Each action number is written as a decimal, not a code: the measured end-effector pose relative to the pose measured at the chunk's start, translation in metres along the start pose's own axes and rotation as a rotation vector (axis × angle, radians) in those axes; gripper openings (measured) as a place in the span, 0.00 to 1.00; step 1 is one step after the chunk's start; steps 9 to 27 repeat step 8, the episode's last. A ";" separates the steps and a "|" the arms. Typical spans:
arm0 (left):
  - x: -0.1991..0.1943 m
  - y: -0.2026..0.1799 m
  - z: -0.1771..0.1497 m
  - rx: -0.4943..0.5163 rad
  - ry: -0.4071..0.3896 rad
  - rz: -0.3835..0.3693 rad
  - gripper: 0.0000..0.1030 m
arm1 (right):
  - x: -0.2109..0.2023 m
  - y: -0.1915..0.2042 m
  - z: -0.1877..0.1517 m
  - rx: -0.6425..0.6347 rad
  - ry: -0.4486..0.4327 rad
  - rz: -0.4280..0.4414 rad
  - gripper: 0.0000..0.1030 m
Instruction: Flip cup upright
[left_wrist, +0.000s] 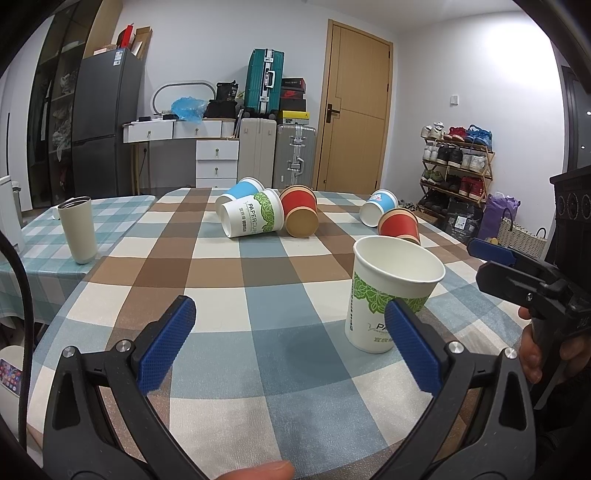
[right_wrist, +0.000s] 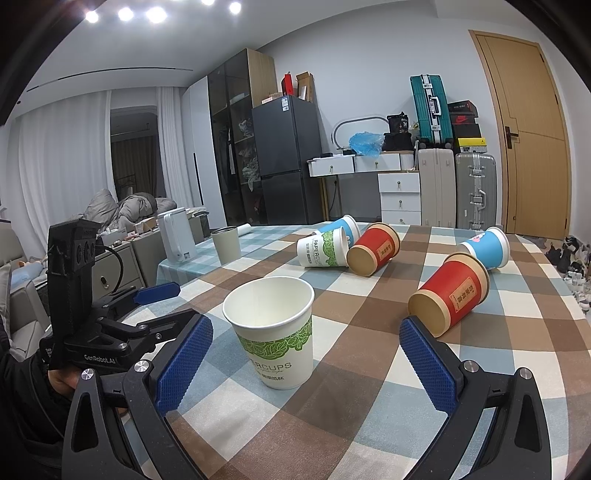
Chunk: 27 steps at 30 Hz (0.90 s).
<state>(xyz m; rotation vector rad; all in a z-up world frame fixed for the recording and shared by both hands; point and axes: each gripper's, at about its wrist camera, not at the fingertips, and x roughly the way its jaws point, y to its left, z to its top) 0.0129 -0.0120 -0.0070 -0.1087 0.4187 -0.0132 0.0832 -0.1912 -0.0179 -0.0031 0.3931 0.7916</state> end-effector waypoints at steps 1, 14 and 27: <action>0.000 0.000 0.000 0.000 -0.001 0.001 0.99 | 0.000 0.000 0.000 0.000 -0.001 0.000 1.00; 0.002 0.000 0.002 0.000 -0.007 0.000 0.99 | -0.001 0.000 0.001 -0.002 -0.001 0.001 1.00; 0.002 0.000 0.002 0.000 -0.007 0.000 0.99 | -0.001 0.000 0.001 -0.002 -0.001 0.001 1.00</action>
